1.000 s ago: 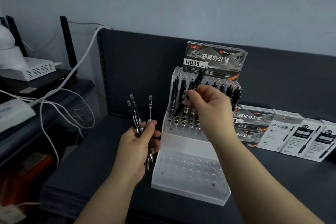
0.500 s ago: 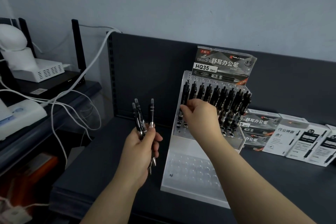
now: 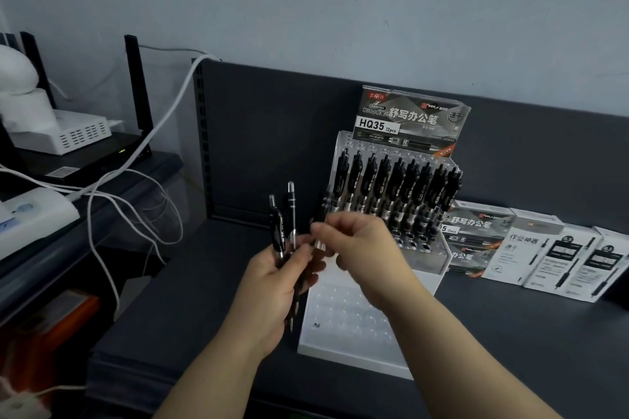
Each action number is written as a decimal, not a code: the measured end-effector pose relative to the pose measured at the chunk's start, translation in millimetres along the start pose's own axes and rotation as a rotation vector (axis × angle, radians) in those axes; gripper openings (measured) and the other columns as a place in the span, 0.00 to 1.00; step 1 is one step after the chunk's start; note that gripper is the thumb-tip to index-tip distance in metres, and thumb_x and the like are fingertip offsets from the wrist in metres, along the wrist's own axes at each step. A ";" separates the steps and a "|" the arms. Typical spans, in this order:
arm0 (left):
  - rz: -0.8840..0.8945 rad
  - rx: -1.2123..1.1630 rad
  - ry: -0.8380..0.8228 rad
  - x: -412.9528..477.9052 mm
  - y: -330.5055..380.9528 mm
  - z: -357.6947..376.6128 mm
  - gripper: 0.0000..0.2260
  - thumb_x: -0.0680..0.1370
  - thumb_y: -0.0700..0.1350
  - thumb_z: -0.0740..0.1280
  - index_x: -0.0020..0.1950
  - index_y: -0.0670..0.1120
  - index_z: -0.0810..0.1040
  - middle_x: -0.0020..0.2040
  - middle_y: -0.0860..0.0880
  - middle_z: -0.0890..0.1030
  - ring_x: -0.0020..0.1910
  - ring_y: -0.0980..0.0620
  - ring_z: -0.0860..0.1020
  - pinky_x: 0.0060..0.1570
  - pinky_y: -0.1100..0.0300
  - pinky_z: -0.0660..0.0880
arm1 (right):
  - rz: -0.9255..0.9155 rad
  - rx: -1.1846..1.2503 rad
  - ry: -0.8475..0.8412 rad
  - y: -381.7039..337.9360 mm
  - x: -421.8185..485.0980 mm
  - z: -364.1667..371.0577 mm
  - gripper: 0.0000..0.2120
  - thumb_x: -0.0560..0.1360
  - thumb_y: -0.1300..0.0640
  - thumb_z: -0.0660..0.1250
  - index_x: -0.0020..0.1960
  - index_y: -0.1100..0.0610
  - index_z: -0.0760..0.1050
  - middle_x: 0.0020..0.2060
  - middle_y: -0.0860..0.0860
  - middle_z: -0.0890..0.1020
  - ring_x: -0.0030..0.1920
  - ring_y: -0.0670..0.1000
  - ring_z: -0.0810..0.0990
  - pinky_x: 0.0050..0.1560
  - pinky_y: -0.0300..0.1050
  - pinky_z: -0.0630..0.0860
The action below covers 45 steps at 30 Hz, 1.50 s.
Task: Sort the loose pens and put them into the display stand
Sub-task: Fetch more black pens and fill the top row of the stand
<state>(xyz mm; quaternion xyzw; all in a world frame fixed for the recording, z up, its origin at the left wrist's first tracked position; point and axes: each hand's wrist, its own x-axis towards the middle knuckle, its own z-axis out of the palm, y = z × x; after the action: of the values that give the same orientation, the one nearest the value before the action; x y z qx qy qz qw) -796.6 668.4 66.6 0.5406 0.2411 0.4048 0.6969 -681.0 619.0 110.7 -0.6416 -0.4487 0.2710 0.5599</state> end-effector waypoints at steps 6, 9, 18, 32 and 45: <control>-0.044 -0.050 0.132 6.5 -2.3 -4.3 0.09 0.80 0.42 0.61 0.53 0.46 0.80 0.38 0.50 0.79 0.37 0.54 0.78 0.43 0.56 0.77 | -0.178 -0.037 0.350 -18.5 13.0 -28.4 0.07 0.78 0.59 0.63 0.47 0.56 0.79 0.33 0.48 0.81 0.26 0.40 0.72 0.28 0.34 0.67; -0.037 0.028 0.114 5.9 -1.8 -3.5 0.09 0.80 0.43 0.60 0.54 0.48 0.79 0.31 0.52 0.74 0.28 0.57 0.69 0.32 0.61 0.69 | -0.276 -0.210 0.464 -17.2 21.5 -33.6 0.11 0.78 0.58 0.62 0.60 0.56 0.74 0.44 0.47 0.81 0.36 0.37 0.77 0.35 0.29 0.70; -0.037 0.034 0.096 5.6 0.7 -4.5 0.08 0.80 0.42 0.60 0.54 0.49 0.78 0.30 0.53 0.71 0.26 0.58 0.65 0.28 0.64 0.65 | -0.199 -0.596 0.344 6.1 36.5 -27.4 0.14 0.79 0.56 0.60 0.63 0.60 0.71 0.48 0.52 0.82 0.41 0.48 0.78 0.40 0.38 0.71; -0.047 -0.010 0.104 6.0 3.8 -3.5 0.05 0.79 0.45 0.61 0.49 0.45 0.75 0.30 0.52 0.72 0.25 0.58 0.65 0.26 0.65 0.65 | -0.159 -0.666 0.317 14.3 41.7 -24.5 0.08 0.78 0.56 0.63 0.48 0.60 0.77 0.32 0.50 0.77 0.33 0.49 0.75 0.30 0.37 0.68; -0.042 -0.009 0.153 5.9 6.1 1.7 0.07 0.80 0.45 0.60 0.45 0.44 0.73 0.29 0.52 0.75 0.27 0.57 0.70 0.27 0.63 0.69 | -0.117 -0.720 0.279 10.6 42.9 -23.8 0.09 0.78 0.57 0.61 0.53 0.61 0.76 0.37 0.52 0.78 0.35 0.49 0.75 0.35 0.40 0.69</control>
<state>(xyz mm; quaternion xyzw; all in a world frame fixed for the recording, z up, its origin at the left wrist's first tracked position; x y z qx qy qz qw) -793.9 672.8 73.5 0.4998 0.3029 0.4315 0.6872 -638.5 645.7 112.6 -0.8010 -0.4705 -0.0262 0.3692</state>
